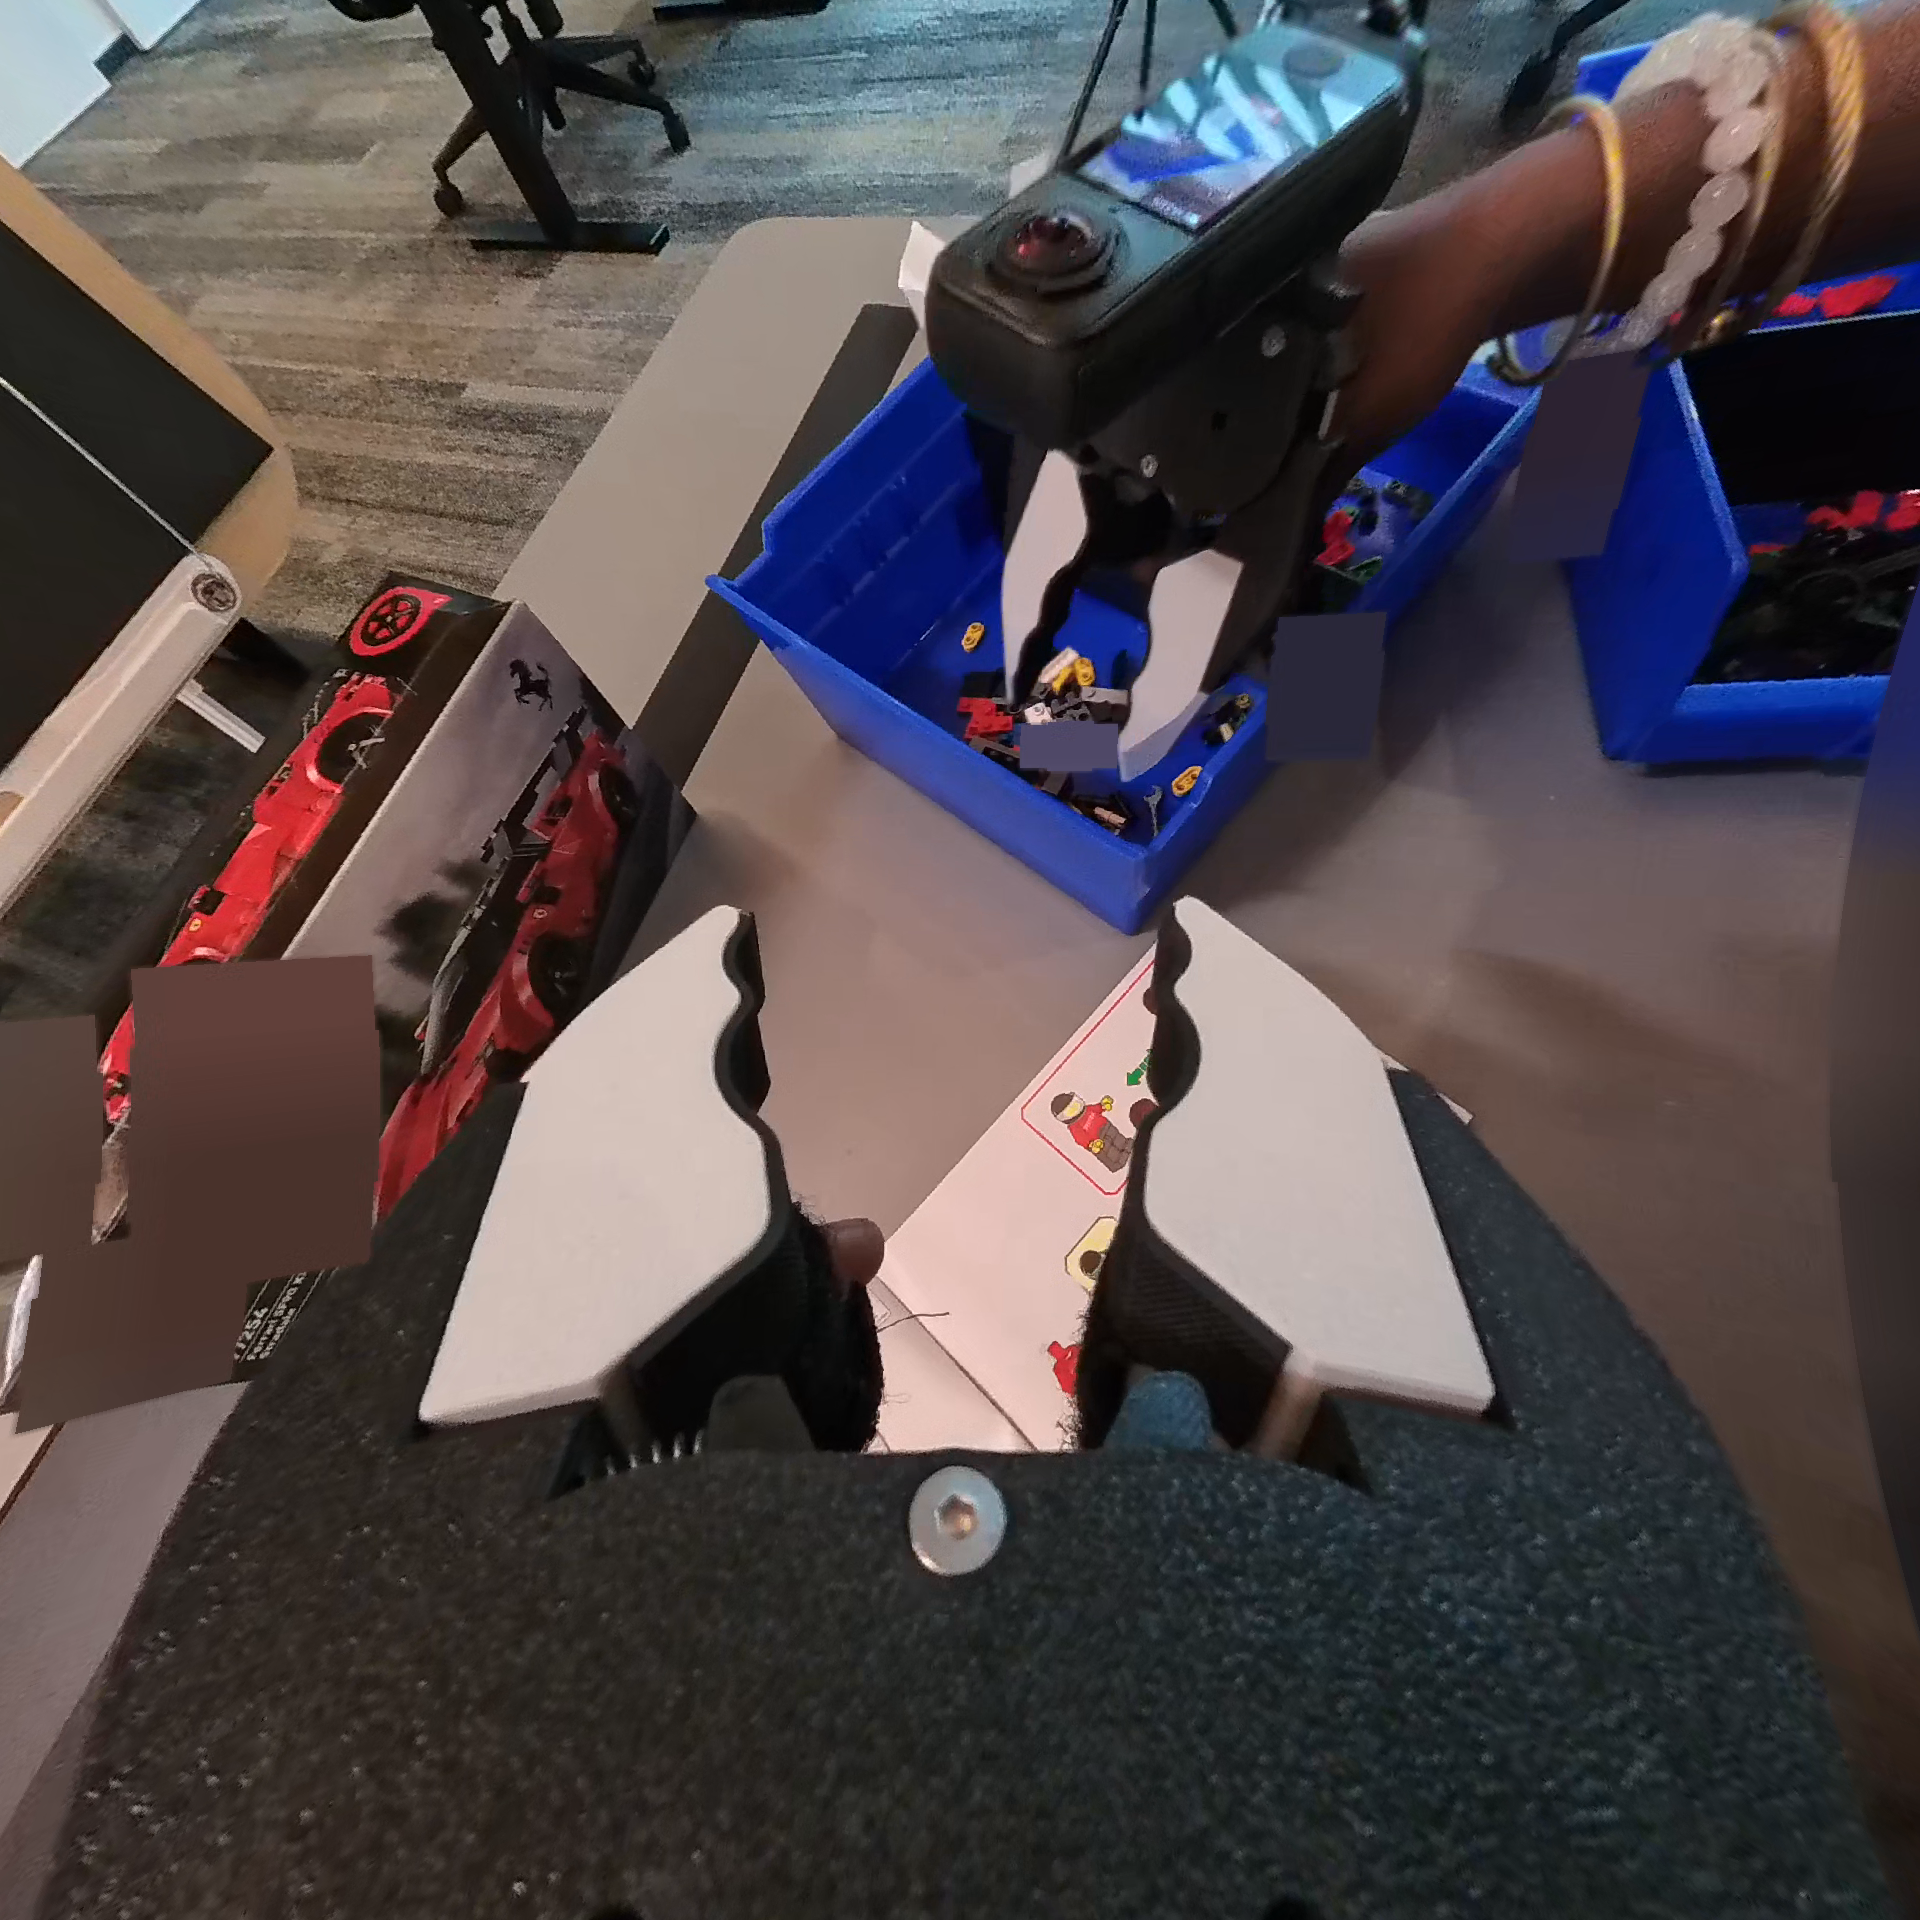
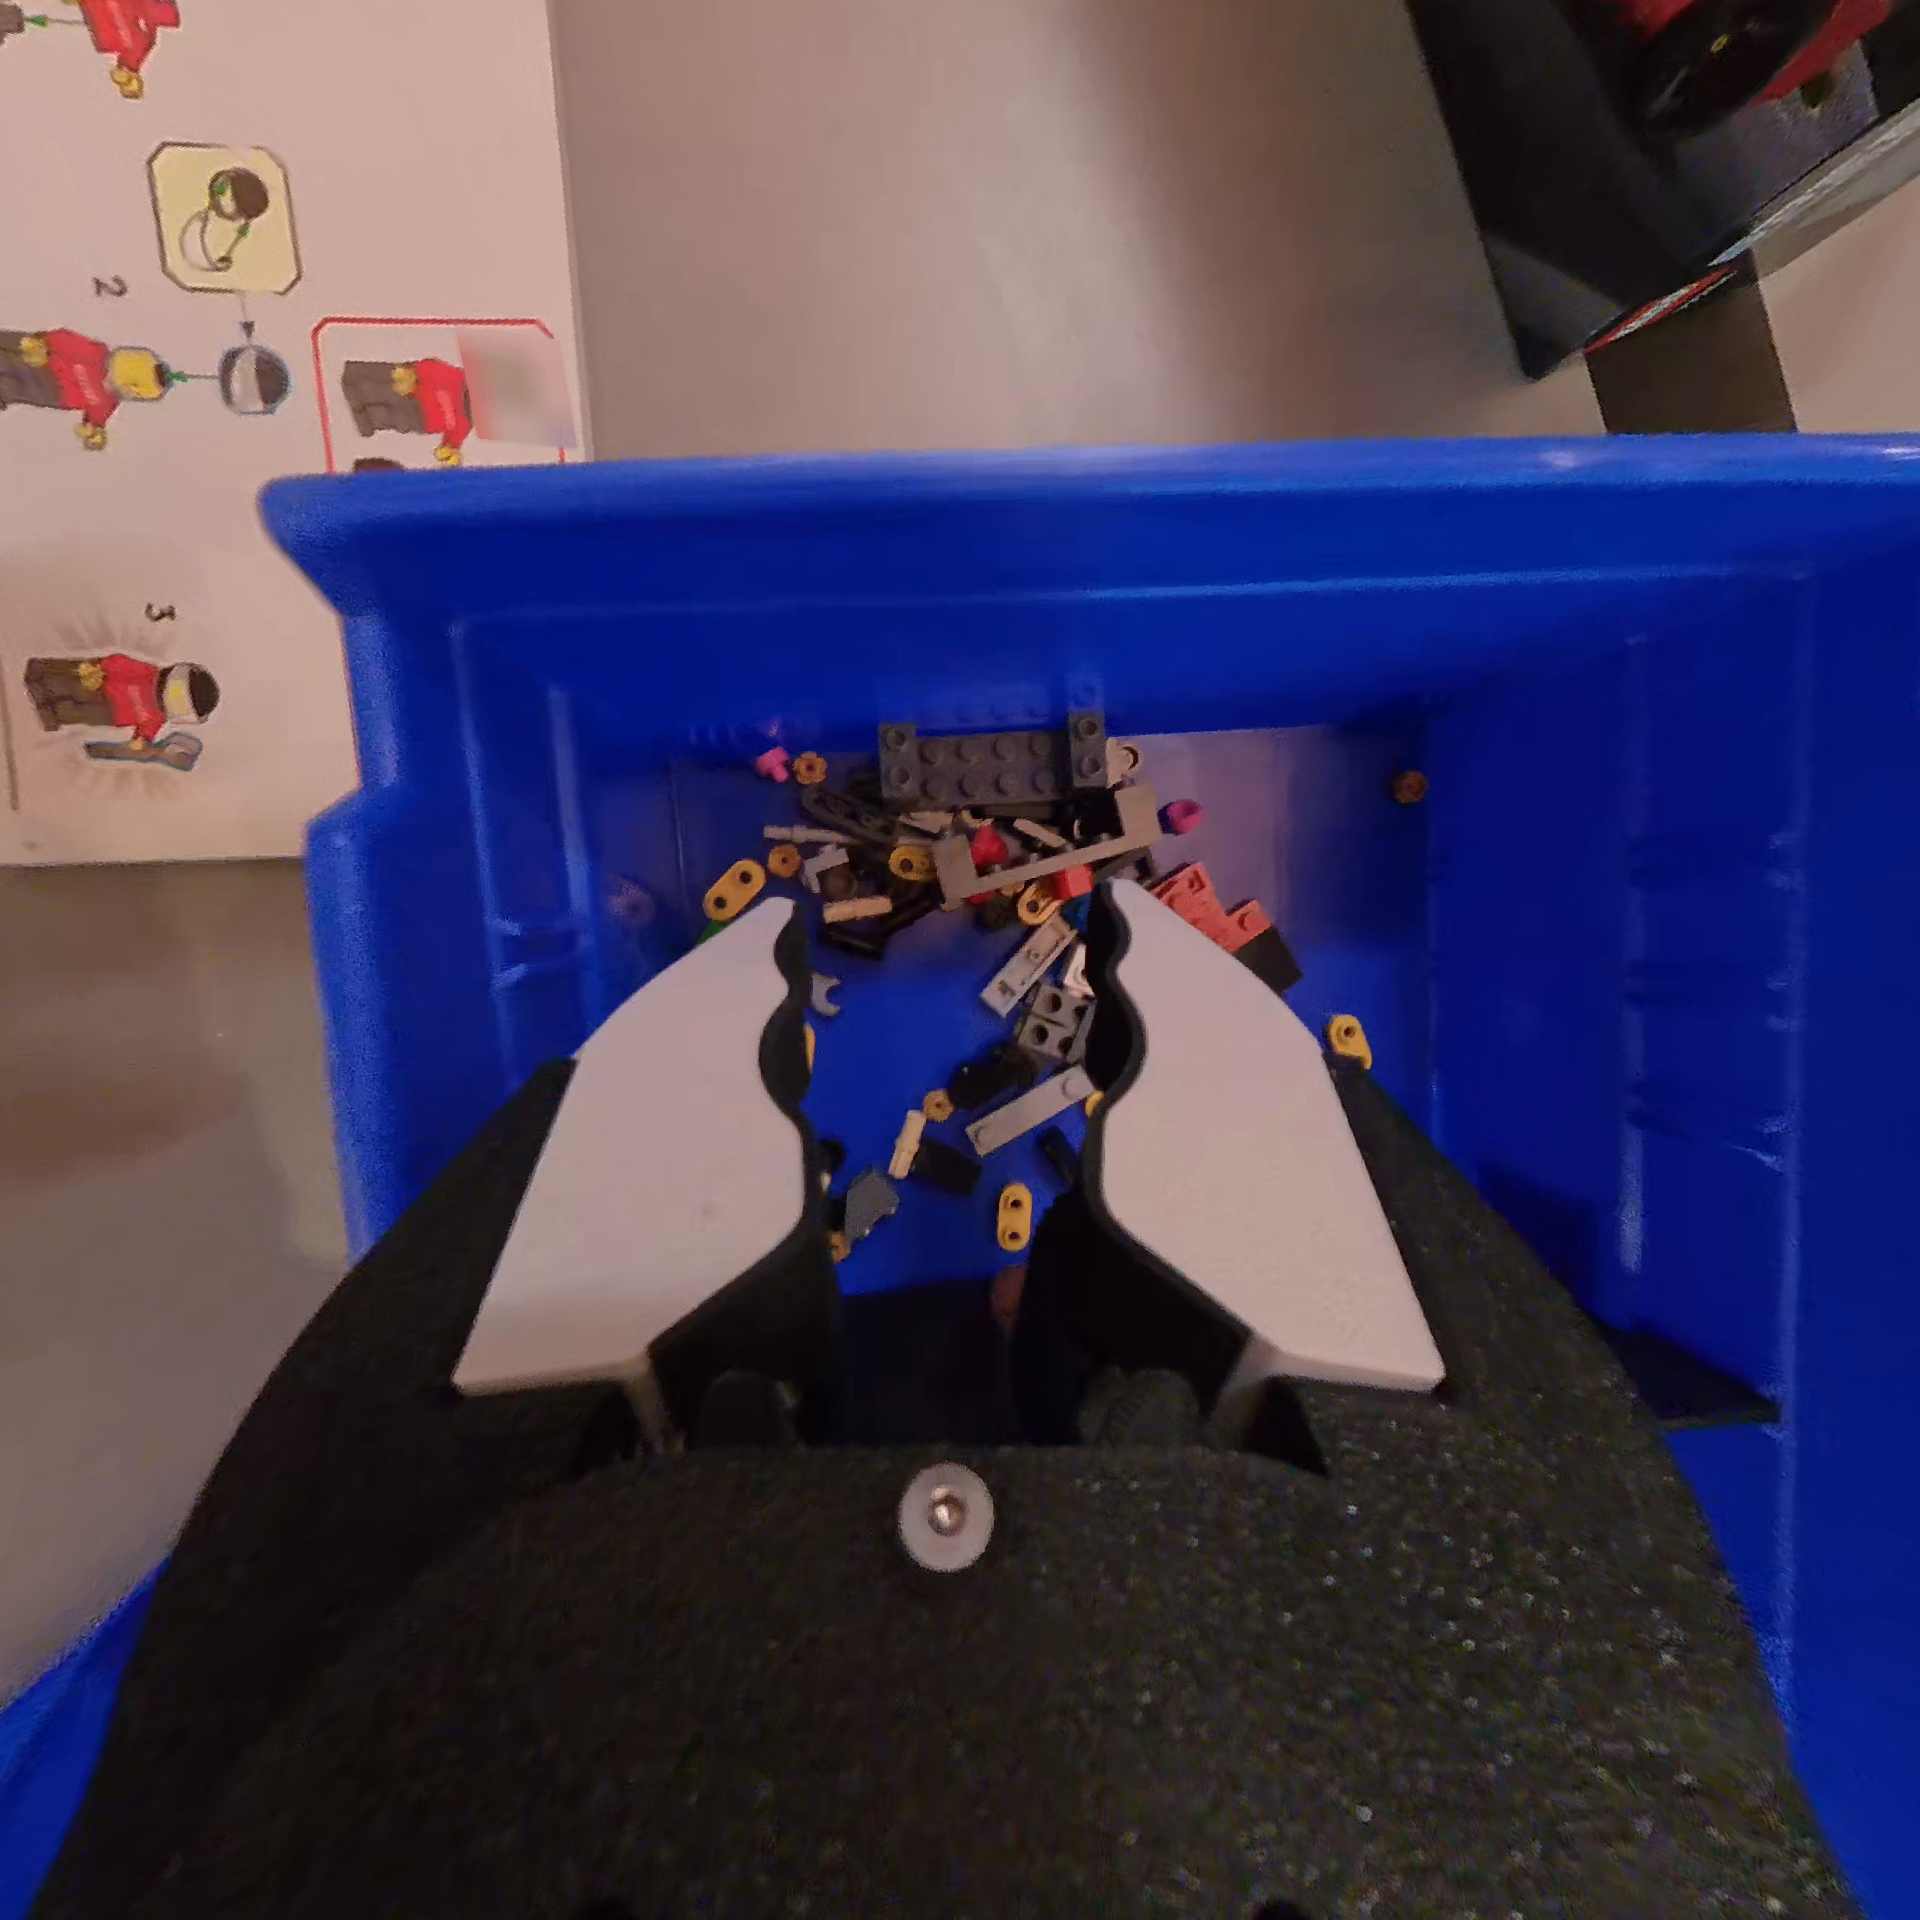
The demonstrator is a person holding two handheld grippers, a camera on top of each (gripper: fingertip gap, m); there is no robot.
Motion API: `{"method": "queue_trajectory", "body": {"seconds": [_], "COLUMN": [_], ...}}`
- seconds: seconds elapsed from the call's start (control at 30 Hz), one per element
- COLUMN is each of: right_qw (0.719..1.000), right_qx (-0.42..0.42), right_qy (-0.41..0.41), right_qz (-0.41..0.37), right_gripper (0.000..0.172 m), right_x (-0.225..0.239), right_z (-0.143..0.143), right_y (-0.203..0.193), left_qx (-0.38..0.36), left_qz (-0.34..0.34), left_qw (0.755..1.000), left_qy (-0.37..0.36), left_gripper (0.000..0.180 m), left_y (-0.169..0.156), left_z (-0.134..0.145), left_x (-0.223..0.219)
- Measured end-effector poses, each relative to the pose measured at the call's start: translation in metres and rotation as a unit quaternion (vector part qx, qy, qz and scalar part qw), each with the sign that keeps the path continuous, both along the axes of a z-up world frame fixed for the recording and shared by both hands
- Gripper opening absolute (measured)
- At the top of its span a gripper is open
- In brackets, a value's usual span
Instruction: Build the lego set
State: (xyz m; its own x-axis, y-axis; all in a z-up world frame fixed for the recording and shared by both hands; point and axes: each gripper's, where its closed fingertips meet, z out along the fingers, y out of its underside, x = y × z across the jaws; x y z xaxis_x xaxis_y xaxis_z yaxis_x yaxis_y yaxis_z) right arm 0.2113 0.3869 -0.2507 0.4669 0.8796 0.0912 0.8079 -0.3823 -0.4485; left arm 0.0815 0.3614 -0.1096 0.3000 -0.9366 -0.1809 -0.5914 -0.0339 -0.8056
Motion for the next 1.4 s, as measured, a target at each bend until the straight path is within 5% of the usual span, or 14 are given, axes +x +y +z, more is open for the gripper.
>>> {"method": "queue_trajectory", "body": {"seconds": [0.4,0.57,0.73,1.4], "right_qw": [0.999,0.999,0.998,0.995], "right_qx": [0.022,-0.005,-0.027,-0.034], "right_qy": [0.033,0.037,0.055,0.086], "right_qz": [-0.028,-0.021,-0.020,-0.028], "right_gripper": [0.051,0.052,0.053,0.053], "right_x": [-0.001,-0.003,-0.005,-0.006], "right_z": [-0.010,-0.014,-0.014,-0.011], "right_y": [0.010,0.005,0.003,0.002], "left_qx": [0.003,0.008,0.031,0.040], "left_qz": [0.020,0.025,0.109,0.114], "left_qw": [0.999,0.990,0.989,0.985], "left_qy": [-0.037,-0.136,-0.092,-0.123], "left_gripper": [0.072,0.069,0.069,0.068], "left_y": [0.014,0.013,0.041,0.038], "left_z": [0.026,0.057,0.048,0.058], "left_x": [0.007,0.002,-0.038,-0.074]}}
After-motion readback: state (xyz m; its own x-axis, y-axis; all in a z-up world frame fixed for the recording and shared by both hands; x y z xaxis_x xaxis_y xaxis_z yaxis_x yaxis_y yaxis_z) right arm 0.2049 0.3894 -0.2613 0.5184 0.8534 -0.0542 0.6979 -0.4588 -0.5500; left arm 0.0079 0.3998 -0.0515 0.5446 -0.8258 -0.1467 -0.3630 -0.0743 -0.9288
